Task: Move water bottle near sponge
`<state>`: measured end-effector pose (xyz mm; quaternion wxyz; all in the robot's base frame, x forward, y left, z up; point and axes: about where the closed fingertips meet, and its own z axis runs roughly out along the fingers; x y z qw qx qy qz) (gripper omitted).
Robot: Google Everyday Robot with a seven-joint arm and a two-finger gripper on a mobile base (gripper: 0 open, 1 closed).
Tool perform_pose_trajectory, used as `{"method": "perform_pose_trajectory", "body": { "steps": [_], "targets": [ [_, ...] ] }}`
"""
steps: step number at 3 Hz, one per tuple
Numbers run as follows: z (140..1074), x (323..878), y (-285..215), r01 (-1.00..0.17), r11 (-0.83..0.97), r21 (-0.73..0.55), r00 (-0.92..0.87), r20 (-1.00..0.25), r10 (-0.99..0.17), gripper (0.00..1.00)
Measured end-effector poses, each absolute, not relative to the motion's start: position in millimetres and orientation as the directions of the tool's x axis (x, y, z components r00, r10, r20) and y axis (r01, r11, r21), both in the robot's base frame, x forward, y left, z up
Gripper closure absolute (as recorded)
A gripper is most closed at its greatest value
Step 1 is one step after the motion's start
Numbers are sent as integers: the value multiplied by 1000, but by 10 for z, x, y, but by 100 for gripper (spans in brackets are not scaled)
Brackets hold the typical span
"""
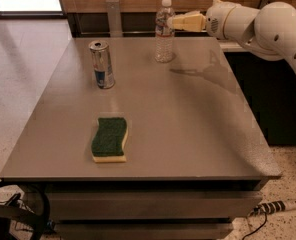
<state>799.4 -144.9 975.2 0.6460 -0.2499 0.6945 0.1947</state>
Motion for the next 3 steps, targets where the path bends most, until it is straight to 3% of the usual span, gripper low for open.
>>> {"method": "perform_pose_trajectory", "body": {
  "steps": [3],
  "targets": [
    [9269,8435,-891,-713,701,-1,-62,-996,-64,0]
  ]
}}
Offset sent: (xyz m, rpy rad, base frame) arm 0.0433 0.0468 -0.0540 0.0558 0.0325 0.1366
